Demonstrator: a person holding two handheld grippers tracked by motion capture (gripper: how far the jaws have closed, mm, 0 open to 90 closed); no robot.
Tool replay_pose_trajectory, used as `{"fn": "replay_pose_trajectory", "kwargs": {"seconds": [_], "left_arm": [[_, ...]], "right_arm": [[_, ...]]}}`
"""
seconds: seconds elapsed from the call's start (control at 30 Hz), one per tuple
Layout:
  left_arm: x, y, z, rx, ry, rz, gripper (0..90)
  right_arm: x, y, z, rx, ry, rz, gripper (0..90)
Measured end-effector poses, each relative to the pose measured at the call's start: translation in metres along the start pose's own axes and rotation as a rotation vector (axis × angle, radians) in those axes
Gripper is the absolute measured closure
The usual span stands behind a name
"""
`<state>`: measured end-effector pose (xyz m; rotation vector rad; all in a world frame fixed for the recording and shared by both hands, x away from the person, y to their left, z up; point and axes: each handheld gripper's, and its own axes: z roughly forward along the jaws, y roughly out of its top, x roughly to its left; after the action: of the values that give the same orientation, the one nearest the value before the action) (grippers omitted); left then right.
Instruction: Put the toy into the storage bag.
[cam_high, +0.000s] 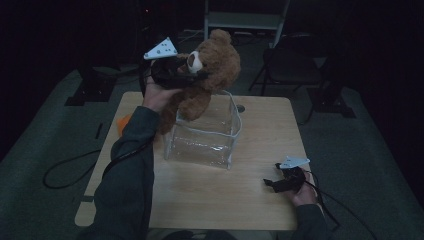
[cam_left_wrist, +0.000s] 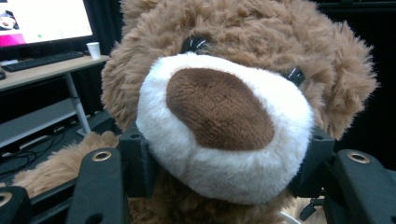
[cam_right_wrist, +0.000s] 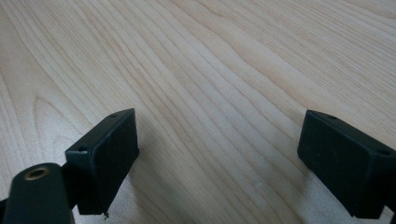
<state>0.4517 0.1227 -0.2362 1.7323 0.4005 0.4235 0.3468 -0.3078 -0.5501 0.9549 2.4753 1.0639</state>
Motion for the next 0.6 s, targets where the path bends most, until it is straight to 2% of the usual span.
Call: {"fn": "replay_pose_trajectory", "kwargs": {"seconds": [0.6], "left_arm": [[0.0, -0.007, 0.019, -0.014, -0.029, -0.033, 39.1]], "right_arm": [[0.0, 0.0, 0.0, 0.001, -0.001, 0.0, 11.6]]}}
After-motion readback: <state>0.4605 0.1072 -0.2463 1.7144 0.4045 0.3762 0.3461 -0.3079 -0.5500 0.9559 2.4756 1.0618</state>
